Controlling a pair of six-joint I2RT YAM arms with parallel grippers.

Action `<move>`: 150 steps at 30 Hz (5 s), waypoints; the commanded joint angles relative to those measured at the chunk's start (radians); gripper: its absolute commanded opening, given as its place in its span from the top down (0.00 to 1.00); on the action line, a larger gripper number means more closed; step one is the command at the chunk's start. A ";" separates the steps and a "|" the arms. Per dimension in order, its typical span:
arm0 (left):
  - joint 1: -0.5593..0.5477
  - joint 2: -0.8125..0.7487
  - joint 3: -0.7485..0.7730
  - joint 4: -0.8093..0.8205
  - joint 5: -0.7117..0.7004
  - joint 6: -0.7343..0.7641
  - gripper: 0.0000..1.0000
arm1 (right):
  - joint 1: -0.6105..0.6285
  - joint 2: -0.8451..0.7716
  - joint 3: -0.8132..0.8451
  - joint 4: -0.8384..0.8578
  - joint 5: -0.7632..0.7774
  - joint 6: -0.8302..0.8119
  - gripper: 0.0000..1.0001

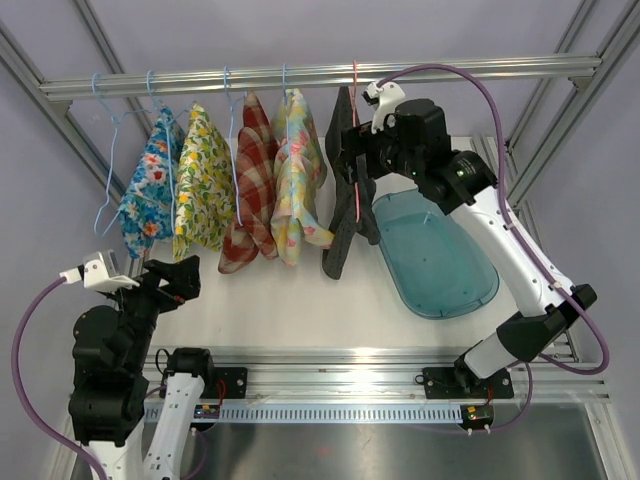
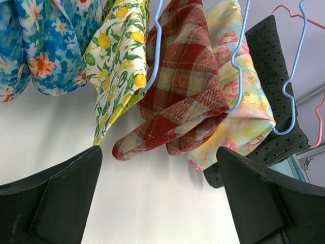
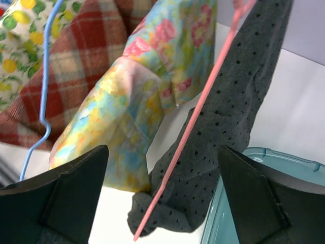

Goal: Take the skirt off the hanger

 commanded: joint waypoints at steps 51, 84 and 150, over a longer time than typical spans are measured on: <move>-0.031 0.205 -0.083 0.556 0.639 -0.026 0.01 | 0.025 -0.551 -0.531 0.320 0.030 0.217 1.00; -1.375 1.173 0.230 0.814 -0.392 0.288 0.37 | -0.024 -0.639 -0.608 0.334 0.065 0.343 1.00; -1.154 0.777 -0.091 0.779 -0.142 0.198 0.06 | -0.221 -0.449 -0.419 0.415 -0.080 -0.016 1.00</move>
